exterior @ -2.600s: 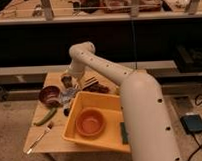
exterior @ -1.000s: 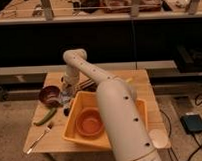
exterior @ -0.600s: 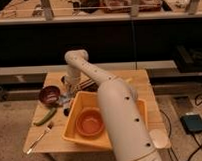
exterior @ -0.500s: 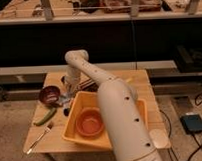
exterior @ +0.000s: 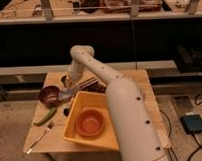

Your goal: Place towel in purple bowl

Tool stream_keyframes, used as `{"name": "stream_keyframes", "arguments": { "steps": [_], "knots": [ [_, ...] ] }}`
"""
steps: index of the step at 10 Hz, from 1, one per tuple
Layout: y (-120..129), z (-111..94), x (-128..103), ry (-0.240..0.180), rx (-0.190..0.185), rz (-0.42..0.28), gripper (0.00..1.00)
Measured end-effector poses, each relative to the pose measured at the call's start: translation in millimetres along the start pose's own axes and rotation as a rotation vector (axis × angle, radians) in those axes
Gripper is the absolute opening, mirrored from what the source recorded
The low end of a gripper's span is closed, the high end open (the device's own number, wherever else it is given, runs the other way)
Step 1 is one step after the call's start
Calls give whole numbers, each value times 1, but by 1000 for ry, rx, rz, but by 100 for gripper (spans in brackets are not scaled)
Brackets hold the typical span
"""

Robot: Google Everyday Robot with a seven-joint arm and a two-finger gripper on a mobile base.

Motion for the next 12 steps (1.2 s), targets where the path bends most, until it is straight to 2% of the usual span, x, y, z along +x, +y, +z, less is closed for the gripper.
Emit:
{"name": "stream_keyframes", "arguments": {
  "steps": [4,6,9,10,12],
  "knots": [
    [-48,-70,-12,22,48,-10,0],
    [-69,-93,-21,30,69,-28,0],
    [-85,-113,-30,26,118,-43,0],
    [-88,-115,-34,6,141,-54,0],
    [-101,-108,-48,-27,155,-86,0]
  ]
}}
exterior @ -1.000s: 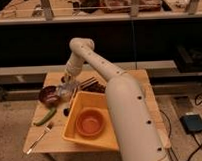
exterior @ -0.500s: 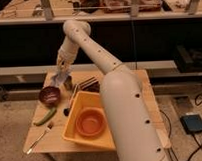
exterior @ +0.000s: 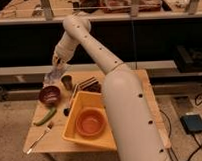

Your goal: Place towel in purple bowl

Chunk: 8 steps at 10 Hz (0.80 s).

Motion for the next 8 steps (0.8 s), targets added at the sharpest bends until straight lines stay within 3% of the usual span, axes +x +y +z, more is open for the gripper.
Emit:
{"name": "stream_keyframes", "arguments": {
  "steps": [4,8],
  "knots": [
    [-38,39,-27,-58,-9,-69,0],
    [-5,75,-19,-108,-17,-33,0]
  ]
}}
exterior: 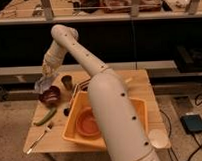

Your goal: Place towel in purple bowl

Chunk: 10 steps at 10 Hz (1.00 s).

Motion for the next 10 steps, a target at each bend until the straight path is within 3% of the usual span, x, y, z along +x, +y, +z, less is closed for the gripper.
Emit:
{"name": "stream_keyframes", "arguments": {
  "steps": [4,7,9,10],
  "knots": [
    [26,46,-10,-61,-10,16,0],
    [23,68,-7,-71,-33,16,0],
    [28,88,2,-75,-57,31,8],
    [33,97,7,-84,-72,45,21]
  ]
}}
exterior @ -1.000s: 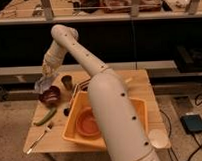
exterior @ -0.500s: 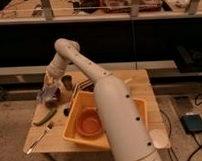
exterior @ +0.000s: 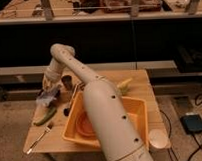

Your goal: Place towel in purple bowl

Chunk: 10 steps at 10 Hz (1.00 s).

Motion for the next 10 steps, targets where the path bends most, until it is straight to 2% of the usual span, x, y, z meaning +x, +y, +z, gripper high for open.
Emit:
{"name": "stream_keyframes", "arguments": {
  "steps": [2,3,4,7,10],
  "knots": [
    [4,10,4,-9,-12,11,38],
    [5,11,4,-10,-14,13,42],
    [6,13,5,-7,-17,16,70],
    [1,6,3,-10,4,11,70],
    [-7,-12,-3,0,24,-11,70]
  ]
}}
